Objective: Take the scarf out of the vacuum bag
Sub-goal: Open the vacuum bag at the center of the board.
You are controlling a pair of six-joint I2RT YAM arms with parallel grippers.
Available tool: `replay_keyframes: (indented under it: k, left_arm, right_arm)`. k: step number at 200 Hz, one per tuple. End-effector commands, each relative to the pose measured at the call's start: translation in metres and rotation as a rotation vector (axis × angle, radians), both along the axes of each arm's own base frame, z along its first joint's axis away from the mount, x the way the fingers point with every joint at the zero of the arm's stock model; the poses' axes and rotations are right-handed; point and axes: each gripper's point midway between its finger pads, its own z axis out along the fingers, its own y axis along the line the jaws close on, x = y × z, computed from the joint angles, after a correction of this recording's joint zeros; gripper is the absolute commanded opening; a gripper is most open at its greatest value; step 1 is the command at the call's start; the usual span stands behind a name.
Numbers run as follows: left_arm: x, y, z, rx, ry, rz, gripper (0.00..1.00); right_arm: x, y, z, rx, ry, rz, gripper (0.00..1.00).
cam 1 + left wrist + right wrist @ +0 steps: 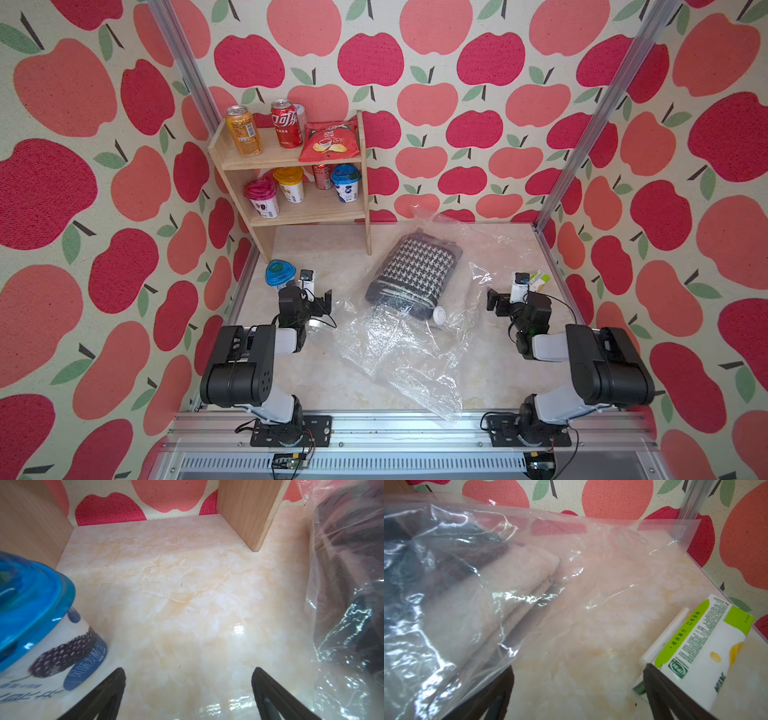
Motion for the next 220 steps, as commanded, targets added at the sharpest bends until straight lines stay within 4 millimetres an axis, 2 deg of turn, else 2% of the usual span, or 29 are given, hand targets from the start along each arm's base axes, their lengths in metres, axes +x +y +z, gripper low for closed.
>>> replay_keyframes:
  k: [1, 166, 220]
  left_arm:
    - [0.0081, -0.0034, 0.0083, -0.023, -0.029, -0.012, 0.98]
    - [0.0078, -0.0029, 0.0078, -0.028, -0.026, -0.011, 0.98]
    - [0.0098, -0.0025, 0.0127, -0.029, -0.01, -0.008, 0.98]
  right_arm:
    - [0.0063, 0.0025, 0.0077, 0.019, -0.025, 0.013, 1.0]
    - [0.0063, -0.0017, 0.0064, 0.022, -0.02, -0.009, 1.0]
    - [0.0153, -0.0002, 0.0161, -0.006, 0.031, -0.02, 1.0]
